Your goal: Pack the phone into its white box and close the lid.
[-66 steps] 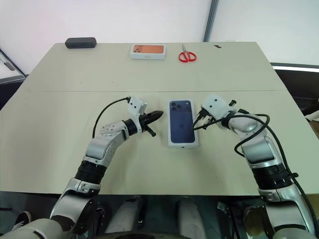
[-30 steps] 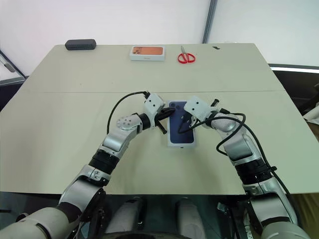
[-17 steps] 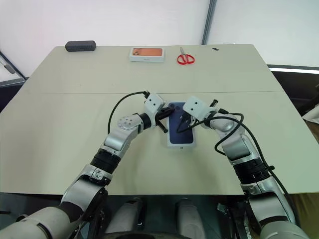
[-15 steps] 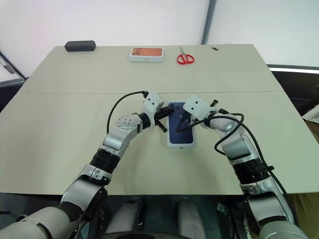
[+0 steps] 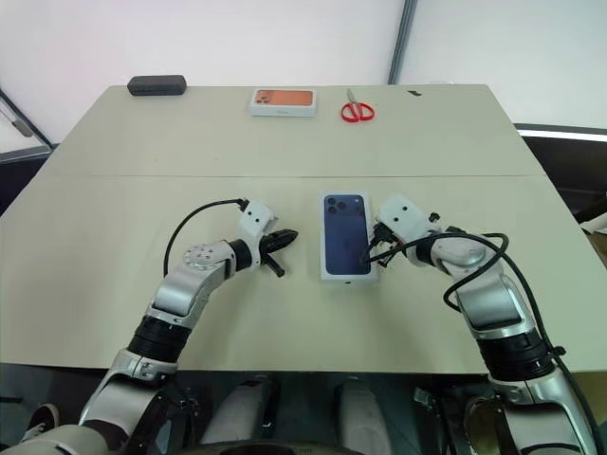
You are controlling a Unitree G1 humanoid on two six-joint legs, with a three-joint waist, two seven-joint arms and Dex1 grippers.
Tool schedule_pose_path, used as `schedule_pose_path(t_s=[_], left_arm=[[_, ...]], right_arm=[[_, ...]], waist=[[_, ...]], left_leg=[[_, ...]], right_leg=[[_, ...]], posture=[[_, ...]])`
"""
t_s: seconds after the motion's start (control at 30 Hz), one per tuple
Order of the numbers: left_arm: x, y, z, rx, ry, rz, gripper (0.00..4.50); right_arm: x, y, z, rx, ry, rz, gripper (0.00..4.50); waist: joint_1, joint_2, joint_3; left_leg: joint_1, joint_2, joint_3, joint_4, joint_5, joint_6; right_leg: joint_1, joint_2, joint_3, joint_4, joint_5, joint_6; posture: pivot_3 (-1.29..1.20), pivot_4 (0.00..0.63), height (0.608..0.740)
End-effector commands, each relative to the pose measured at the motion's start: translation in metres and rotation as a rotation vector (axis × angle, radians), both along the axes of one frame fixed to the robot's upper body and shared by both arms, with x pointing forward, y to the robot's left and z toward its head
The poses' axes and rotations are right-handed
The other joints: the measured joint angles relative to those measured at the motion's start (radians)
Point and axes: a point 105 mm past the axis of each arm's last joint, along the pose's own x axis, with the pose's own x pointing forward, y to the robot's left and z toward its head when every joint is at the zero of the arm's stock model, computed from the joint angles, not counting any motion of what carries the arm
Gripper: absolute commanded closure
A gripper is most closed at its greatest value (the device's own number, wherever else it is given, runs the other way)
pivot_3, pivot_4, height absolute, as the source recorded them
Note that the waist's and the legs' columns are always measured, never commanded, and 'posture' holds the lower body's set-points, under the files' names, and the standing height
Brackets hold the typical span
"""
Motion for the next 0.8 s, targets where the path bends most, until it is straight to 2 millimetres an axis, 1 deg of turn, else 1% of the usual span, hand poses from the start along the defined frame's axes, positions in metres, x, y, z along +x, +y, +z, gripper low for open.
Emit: schedule_pose_path(t_s=[0.03, 0.07, 0.17, 0.33, 0.4, 0.57, 0.8], left_arm=[[-0.005, -0.015, 0.008, -0.013, -0.027, -0.049, 4.50], [-0.005, -0.017, 0.007, -0.015, -0.024, -0.053, 4.50], [-0.009, -0.021, 0.008, -0.012, -0.030, -0.072, 4.50], [-0.010, -0.020, 0.007, -0.009, -0.028, -0.072, 4.50], [-0.009, -0.021, 0.009, -0.017, -0.030, -0.070, 4.50], [-0.007, -0.026, 0.015, -0.007, -0.069, -0.073, 4.50], [-0.006, -0.031, 0.018, -0.023, -0.068, -0.080, 4.50]], right_arm=[[-0.002, -0.007, 0.010, -0.061, -0.048, 0.008, 4.46], [-0.004, -0.009, 0.007, -0.074, -0.036, 0.014, 4.46], [-0.013, -0.003, 0.002, -0.047, 0.000, 0.051, 4.46], [-0.021, 0.015, 0.010, 0.009, 0.014, 0.127, 4.46], [-0.024, 0.020, 0.009, 0.007, 0.023, 0.149, 4.46], [-0.020, 0.023, 0.017, 0.056, 0.019, 0.142, 4.46], [-0.013, 0.019, 0.018, 0.040, 0.003, 0.117, 4.46]], waist=[[0.000, 0.000, 0.000], [-0.001, 0.000, 0.000], [-0.003, 0.000, 0.000], [-0.003, 0.000, 0.000], [-0.001, 0.000, 0.000], [-0.004, 0.000, 0.000], [0.000, 0.000, 0.000]], left_leg=[[0.000, 0.000, 0.000, 0.000, 0.000, 0.000], [0.000, 0.000, 0.000, 0.000, 0.000, 0.000], [0.000, 0.000, 0.001, 0.000, 0.000, 0.000], [0.000, 0.000, 0.001, 0.000, 0.000, 0.000], [0.000, 0.000, 0.000, 0.000, 0.000, 0.000], [0.000, 0.000, 0.000, 0.000, 0.000, 0.000], [0.000, 0.000, 0.000, 0.000, 0.000, 0.000]], right_leg=[[0.000, 0.000, 0.000, 0.000, 0.000, 0.000], [0.000, 0.000, 0.000, 0.000, 0.000, 0.000], [0.000, 0.001, 0.000, 0.000, 0.000, 0.000], [0.000, 0.001, 0.000, 0.000, 0.000, 0.000], [0.000, 0.001, 0.000, 0.000, 0.000, 0.000], [-0.001, 0.001, 0.000, 0.000, 0.000, 0.000], [-0.001, 0.000, 0.000, 0.000, 0.000, 0.000]], posture=[[0.00, 0.150, 0.740], [0.00, 0.150, 0.740], [0.00, 0.150, 0.740], [0.00, 0.150, 0.740], [0.00, 0.150, 0.740], [0.00, 0.150, 0.740], [0.00, 0.150, 0.740]])
